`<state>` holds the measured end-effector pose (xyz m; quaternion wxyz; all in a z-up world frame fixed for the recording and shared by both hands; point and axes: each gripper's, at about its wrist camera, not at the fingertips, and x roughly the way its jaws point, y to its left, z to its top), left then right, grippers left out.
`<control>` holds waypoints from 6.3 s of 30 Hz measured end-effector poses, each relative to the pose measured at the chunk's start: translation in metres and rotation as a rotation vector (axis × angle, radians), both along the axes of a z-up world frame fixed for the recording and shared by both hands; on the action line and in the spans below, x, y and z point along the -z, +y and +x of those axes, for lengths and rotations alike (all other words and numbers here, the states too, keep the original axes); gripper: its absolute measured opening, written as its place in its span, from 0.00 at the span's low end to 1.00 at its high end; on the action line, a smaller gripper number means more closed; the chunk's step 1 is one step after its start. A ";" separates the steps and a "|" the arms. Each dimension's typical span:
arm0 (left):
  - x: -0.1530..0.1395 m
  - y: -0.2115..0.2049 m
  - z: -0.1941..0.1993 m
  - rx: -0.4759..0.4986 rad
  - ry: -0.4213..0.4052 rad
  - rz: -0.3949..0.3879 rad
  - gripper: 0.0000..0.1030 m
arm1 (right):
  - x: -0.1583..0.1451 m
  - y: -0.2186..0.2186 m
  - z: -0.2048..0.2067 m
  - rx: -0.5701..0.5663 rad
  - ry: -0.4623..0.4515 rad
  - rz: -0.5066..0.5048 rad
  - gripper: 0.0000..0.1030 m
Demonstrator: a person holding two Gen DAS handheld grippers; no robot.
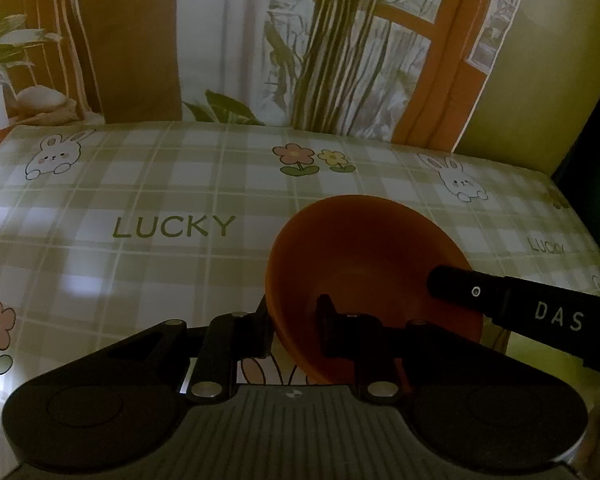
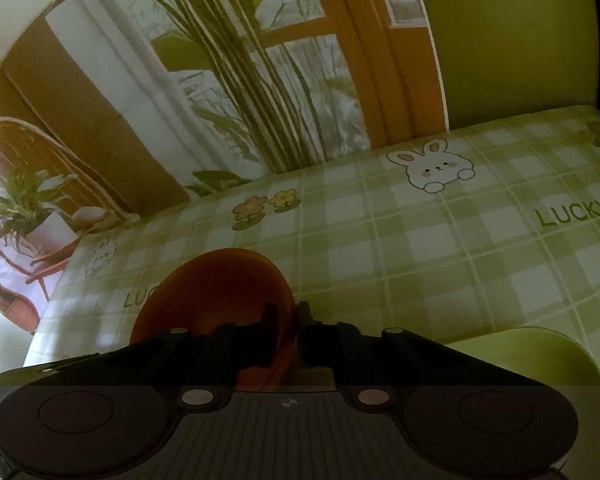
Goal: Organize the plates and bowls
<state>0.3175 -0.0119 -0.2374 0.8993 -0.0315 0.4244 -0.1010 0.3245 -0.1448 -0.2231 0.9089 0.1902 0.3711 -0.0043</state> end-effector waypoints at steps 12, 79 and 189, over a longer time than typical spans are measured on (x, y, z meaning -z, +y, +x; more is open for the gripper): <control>-0.007 0.007 -0.009 -0.027 0.011 0.023 0.22 | -0.006 0.010 -0.005 -0.023 -0.006 0.013 0.08; -0.092 -0.053 -0.160 -0.051 -0.129 0.031 0.22 | -0.076 -0.034 -0.167 -0.008 -0.210 0.025 0.08; -0.277 0.018 -0.319 -0.195 -0.615 0.137 0.89 | -0.263 0.007 -0.299 -0.050 -0.530 -0.219 1.00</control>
